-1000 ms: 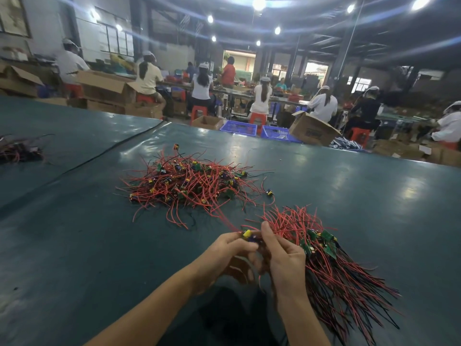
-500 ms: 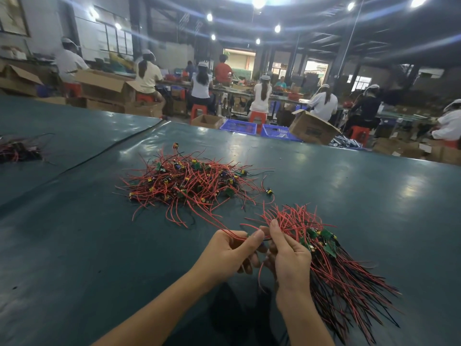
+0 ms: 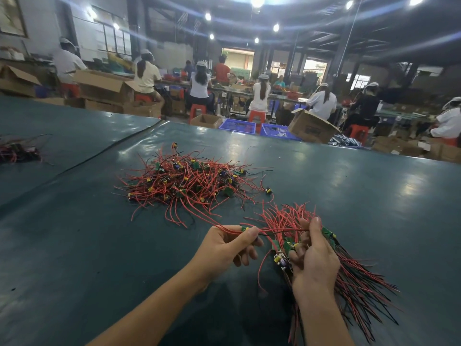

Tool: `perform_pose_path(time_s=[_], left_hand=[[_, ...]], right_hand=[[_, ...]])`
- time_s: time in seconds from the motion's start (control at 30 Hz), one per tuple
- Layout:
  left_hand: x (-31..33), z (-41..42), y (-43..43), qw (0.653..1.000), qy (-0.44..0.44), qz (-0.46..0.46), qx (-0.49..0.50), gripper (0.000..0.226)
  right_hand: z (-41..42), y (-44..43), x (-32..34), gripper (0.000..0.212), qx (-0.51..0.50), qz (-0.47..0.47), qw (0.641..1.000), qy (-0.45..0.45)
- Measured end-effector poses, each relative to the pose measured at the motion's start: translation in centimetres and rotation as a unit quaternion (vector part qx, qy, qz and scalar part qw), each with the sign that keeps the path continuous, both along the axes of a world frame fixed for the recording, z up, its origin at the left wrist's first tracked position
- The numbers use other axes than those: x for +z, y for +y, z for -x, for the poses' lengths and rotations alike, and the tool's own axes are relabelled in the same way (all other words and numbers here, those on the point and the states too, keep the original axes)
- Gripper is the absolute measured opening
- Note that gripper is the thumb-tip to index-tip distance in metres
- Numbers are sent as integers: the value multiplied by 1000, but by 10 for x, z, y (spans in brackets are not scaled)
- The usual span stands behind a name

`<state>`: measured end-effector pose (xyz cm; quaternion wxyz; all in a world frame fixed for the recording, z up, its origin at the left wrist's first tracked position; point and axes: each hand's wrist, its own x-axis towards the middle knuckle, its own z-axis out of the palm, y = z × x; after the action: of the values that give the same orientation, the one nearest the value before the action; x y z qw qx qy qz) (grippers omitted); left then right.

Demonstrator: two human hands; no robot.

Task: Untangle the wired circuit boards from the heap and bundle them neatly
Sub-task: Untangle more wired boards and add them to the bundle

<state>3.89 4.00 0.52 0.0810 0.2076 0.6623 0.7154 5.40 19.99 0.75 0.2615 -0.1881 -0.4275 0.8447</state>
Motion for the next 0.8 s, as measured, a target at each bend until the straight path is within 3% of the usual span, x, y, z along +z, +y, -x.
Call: perform_pose_path(time_s=[0.2,0.33,0.67,0.8], left_hand=[[1,0,1,1000,-3,10,-10,39],[0,1,1,1000,8,30,-5,44],[6,5,-4,999,15,21,-22,33],[6,6,-7,1000,3,10,-25,37]], right_hand=[[-4,-34,-6,34,143,-176,974,-5],[-3,-39,-8,36,132,-219,967,1],[3,-16,-7,45,76,-131,988,11],[-1,-19,-8,46,100,-145,984,21]])
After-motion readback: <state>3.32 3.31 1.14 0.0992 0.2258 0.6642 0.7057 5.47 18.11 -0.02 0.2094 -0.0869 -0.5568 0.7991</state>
